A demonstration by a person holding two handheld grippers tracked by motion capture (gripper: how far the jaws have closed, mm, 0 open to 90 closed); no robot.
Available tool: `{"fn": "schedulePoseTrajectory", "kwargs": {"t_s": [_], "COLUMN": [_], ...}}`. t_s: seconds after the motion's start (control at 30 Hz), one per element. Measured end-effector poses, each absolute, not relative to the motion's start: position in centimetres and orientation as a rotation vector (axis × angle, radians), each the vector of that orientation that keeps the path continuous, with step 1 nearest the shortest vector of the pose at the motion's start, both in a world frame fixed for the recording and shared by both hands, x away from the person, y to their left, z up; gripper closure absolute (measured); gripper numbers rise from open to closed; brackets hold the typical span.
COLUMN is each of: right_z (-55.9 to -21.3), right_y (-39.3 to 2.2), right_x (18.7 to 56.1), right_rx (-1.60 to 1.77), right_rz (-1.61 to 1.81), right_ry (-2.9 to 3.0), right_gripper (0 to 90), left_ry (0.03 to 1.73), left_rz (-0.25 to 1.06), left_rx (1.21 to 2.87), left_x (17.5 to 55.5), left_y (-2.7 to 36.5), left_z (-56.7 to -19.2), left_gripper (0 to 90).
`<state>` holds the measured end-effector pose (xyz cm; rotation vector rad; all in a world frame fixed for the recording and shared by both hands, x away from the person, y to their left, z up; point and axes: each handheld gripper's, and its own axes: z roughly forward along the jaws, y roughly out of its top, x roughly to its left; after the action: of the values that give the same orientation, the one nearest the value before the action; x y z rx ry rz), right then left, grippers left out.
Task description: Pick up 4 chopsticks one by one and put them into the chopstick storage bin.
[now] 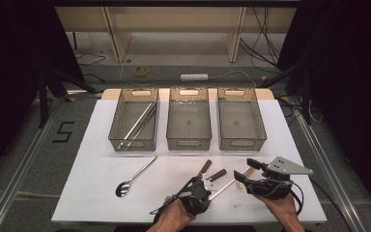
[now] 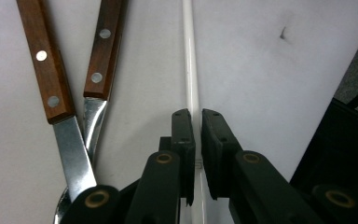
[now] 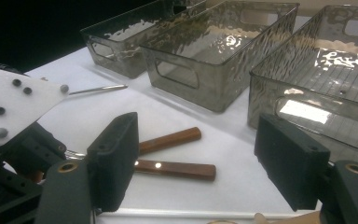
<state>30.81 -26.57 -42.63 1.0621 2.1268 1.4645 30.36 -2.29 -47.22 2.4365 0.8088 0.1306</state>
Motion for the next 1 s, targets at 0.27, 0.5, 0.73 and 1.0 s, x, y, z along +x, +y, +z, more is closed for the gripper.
{"fn": "schedulePoseTrajectory", "kwargs": {"t_s": [0.27, 0.5, 0.73, 1.0], "right_z": [-42.6, -42.6, -42.6, -42.6], "right_y": [-26.6, -26.6, -26.6, -26.6], "right_x": [30.8, 30.8, 30.8, 30.8], "right_rx": [1.062, 1.062, 1.065, 1.064], "right_rz": [1.467, 1.466, 1.467, 1.467], "right_ry": [2.125, 2.125, 2.125, 2.125], "right_gripper": [31.6, 31.6, 31.6, 31.6], "left_ry": [0.819, 0.805, 0.787, 0.775], "left_rz": [0.098, 0.105, 0.110, 0.115], "left_rx": [2.396, 2.369, 2.328, 2.301], "left_x": [31.0, 31.3, 31.6, 31.9], "left_y": [-1.5, -0.9, -0.3, 0.5], "left_z": [-46.6, -45.6, -44.4, -43.0], "left_gripper": [83.6, 83.7, 83.7, 83.8]}}
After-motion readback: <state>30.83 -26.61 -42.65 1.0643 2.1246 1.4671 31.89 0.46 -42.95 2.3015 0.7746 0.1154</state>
